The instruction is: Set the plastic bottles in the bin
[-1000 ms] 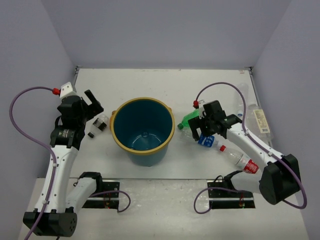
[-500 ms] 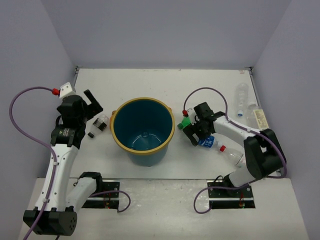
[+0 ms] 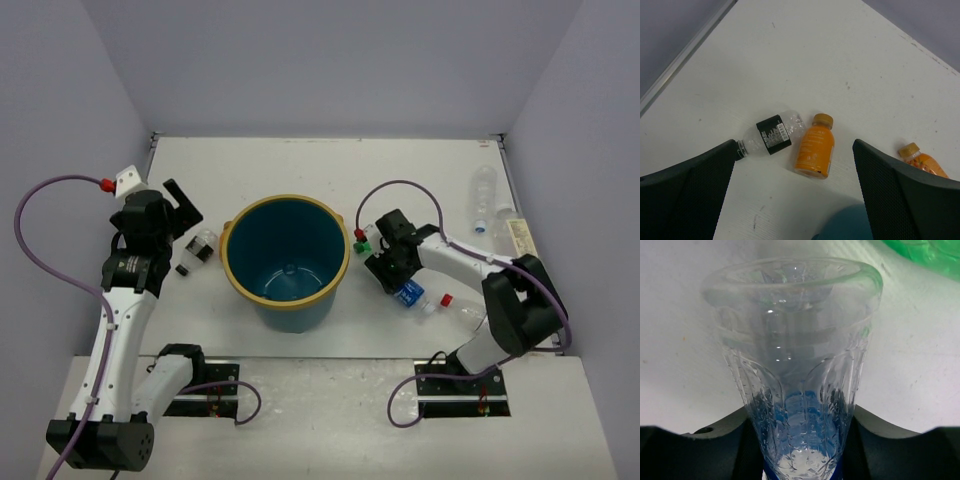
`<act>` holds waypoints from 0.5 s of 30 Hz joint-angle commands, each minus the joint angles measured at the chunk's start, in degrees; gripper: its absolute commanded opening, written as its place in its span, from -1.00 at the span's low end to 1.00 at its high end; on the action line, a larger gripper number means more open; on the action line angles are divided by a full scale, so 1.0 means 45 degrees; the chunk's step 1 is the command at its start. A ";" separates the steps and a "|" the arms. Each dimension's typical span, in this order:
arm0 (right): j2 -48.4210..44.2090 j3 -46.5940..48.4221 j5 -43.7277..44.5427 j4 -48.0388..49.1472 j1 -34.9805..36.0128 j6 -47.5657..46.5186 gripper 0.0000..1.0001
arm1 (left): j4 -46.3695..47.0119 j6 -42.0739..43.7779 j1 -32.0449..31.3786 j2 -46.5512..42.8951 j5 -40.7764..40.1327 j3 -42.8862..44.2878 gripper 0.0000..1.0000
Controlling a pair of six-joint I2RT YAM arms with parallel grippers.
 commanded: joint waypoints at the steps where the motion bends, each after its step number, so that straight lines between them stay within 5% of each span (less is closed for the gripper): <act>1: -0.1960 0.0028 0.0371 -0.0762 0.0421 0.0621 -0.49 | 0.0047 -0.0381 -0.0059 0.0067 -0.0145 0.0349 1.00; 11: -0.7946 0.1540 0.1136 0.0161 0.0724 0.2041 -0.60 | -0.0275 -0.0858 -0.0059 -0.0031 -0.0017 0.0264 1.00; 15: -0.9853 0.2278 -0.1280 0.2507 0.0713 0.2902 -0.58 | -0.0261 -0.1096 -0.0059 -0.0106 0.0015 -0.0071 1.00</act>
